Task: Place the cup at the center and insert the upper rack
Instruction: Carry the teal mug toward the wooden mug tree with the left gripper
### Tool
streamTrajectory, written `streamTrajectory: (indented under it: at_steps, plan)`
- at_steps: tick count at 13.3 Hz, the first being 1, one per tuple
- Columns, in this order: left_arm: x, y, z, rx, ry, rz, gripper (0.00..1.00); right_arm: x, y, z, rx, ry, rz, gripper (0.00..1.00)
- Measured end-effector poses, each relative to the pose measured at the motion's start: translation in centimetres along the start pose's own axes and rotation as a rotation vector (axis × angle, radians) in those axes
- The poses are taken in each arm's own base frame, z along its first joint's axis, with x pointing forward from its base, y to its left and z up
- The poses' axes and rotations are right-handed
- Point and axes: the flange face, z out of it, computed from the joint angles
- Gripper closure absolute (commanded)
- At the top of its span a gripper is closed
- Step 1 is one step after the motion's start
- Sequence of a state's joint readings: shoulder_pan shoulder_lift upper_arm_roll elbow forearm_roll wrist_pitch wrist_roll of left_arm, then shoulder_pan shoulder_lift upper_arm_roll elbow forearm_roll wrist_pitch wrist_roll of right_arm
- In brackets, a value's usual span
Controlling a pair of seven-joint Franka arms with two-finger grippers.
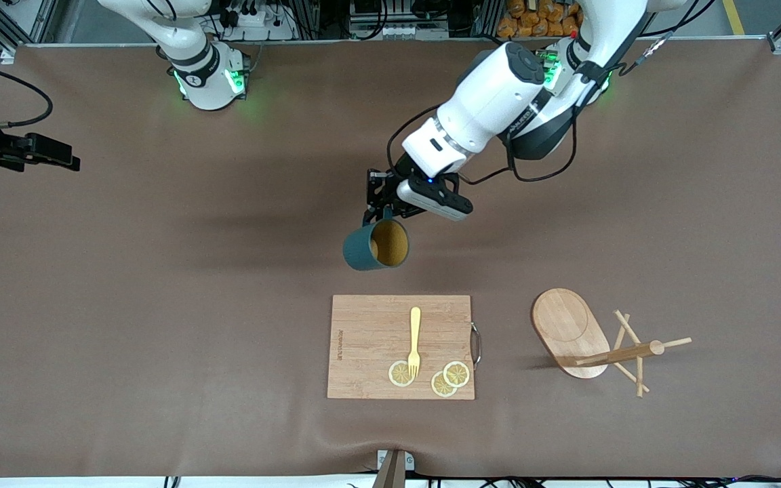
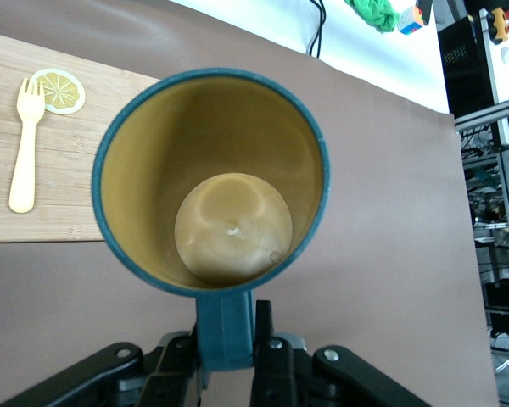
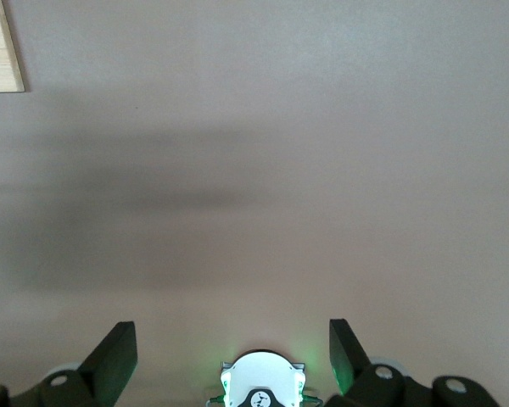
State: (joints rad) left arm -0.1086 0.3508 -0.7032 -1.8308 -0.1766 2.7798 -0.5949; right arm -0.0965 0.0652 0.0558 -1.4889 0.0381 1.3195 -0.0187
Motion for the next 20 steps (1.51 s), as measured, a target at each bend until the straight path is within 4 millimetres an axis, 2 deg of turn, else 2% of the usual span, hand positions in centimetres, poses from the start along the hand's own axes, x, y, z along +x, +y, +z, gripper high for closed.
streamTrajectory:
  at_steps: [3,7,13,20]
  plan:
    - [1.4,-0.8,-0.5,-0.002,-0.008,-0.043,1.00,0.1,0.0,0.1,0.000,-0.001,0.000,0.00]
    - [3.3,-0.4,-1.5,-0.020,-0.053,-0.116,1.00,0.1,0.0,0.1,0.000,-0.003,0.000,0.00]
    - [6.5,-1.3,-3.1,-0.067,-0.139,-0.248,1.00,0.1,0.0,0.2,0.000,-0.004,0.001,0.00]
    - [9.9,-4.3,-4.8,-0.146,-0.263,-0.407,1.00,0.2,0.0,0.2,0.000,-0.004,0.001,0.00]
